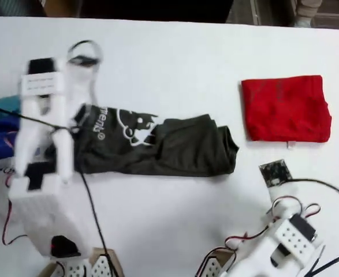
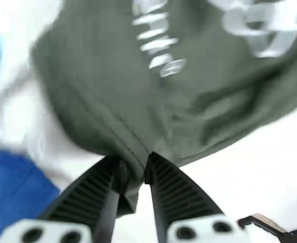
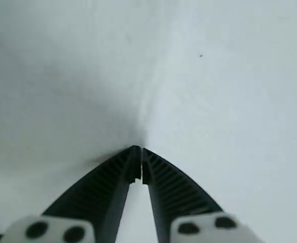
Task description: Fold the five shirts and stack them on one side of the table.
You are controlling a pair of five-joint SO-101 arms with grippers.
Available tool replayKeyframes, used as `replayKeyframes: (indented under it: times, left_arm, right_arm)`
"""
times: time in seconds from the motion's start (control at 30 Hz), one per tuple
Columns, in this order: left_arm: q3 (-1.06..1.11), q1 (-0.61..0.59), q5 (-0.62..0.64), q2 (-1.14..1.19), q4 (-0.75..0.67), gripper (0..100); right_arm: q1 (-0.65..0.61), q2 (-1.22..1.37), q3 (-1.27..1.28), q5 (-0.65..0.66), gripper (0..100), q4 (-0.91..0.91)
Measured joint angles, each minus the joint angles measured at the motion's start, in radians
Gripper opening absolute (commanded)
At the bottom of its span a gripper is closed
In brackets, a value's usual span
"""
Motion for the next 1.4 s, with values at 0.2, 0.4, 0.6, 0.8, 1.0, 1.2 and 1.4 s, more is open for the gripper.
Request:
replayKeyframes:
  times: [0.2, 0.4, 0.6, 0.8, 1.0, 1.2, 1.4]
  left_arm:
    - [-0.011, 0.281, 0.000, -0.094, 0.000, 2]
    - [-0.170, 0.517, 0.000, -0.077, 0.000, 2]
    - [-0.393, 0.713, 0.000, 0.077, -0.003, 2]
    - [-0.608, 0.812, 0.040, 0.318, -0.029, 2]
    - [-0.829, 0.824, 0.043, 0.517, -0.028, 3]
    - [-0.927, 0.827, 0.043, 0.563, -0.002, 21]
    - [-0.936, 0.816, 0.043, 0.563, 0.002, 29]
  right_arm:
    - [0.035, -0.086, 0.049, -0.169, 2.2, -0.020]
    - [0.086, -0.206, 0.092, -0.285, 2.2, -0.032]
    - [0.094, -0.330, 0.126, -0.287, 2.2, -0.005]
    - [0.094, -0.446, 0.158, -0.293, 2.2, 0.054]
    - [0.095, -0.559, 0.167, -0.293, 2.2, 0.115]
    - [0.094, -0.601, 0.169, -0.293, 2.2, 0.146]
    - [0.094, -0.601, 0.169, -0.293, 2.2, 0.146]
